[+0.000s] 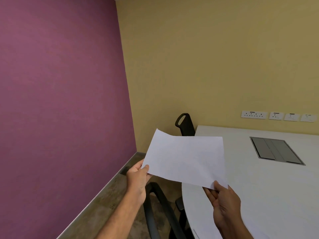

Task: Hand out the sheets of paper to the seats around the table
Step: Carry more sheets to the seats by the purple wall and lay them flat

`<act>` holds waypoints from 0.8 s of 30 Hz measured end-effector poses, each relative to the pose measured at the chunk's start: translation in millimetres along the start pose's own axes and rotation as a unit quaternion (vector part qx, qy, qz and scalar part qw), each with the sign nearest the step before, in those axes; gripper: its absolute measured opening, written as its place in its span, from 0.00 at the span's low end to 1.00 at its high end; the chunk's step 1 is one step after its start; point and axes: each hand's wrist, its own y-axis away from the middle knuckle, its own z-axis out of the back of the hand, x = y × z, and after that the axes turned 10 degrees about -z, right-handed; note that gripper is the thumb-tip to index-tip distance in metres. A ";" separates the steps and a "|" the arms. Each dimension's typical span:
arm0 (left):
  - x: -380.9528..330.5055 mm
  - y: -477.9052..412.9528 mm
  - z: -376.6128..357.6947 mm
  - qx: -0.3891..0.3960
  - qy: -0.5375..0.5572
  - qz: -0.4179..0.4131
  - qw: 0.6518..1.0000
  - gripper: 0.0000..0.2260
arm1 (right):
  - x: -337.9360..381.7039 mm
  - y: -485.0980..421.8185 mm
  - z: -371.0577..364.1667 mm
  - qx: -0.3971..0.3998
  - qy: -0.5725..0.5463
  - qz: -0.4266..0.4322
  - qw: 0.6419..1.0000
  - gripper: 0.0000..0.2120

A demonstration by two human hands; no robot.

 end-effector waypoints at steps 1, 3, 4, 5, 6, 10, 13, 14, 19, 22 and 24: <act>-1.8 -14.2 8.8 0.009 0.001 0.002 1.000 0.12 | -9.6 -0.1 -10.6 -0.006 -0.005 0.009 1.000 0.13; -5.0 -38.2 22.8 0.019 -0.001 0.008 1.000 0.12 | -24.1 0.9 -30.8 -0.016 -0.017 0.024 0.999 0.13; -6.6 -49.1 29.4 0.026 -0.002 0.010 1.000 0.12 | -30.8 0.9 -41.0 -0.022 -0.021 0.031 0.999 0.15; -7.9 -59.3 35.5 0.034 -0.004 0.012 0.999 0.12 | -36.9 0.1 -50.3 -0.030 -0.024 0.034 0.999 0.16; -8.4 -70.4 40.8 0.042 -0.004 0.013 0.999 0.12 | -43.1 -1.0 -59.8 -0.033 -0.025 0.038 0.998 0.14; -6.1 -110.3 51.6 0.066 0.013 0.025 0.997 0.13 | -58.4 -11.6 -87.8 -0.051 -0.022 0.060 0.997 0.09; 4.0 -134.7 50.8 0.076 0.022 0.045 0.996 0.12 | -64.2 -26.7 -101.5 -0.067 -0.023 0.078 0.994 0.14; 9.2 -144.8 48.8 0.081 0.023 0.051 0.995 0.12 | -66.6 -35.2 -105.5 -0.075 -0.026 0.083 0.993 0.15; 31.0 -199.3 29.6 0.112 0.007 0.068 0.991 0.11 | -73.9 -89.9 -124.9 -0.119 -0.054 0.084 0.988 0.18; 44.9 -239.0 8.2 0.132 -0.014 0.068 0.989 0.11 | -74.2 -132.0 -136.9 -0.138 -0.059 0.086 0.985 0.17; 53.0 -261.0 -6.1 0.141 -0.025 0.077 0.987 0.10 | -72.1 -155.4 -144.6 -0.155 -0.066 0.092 0.981 0.17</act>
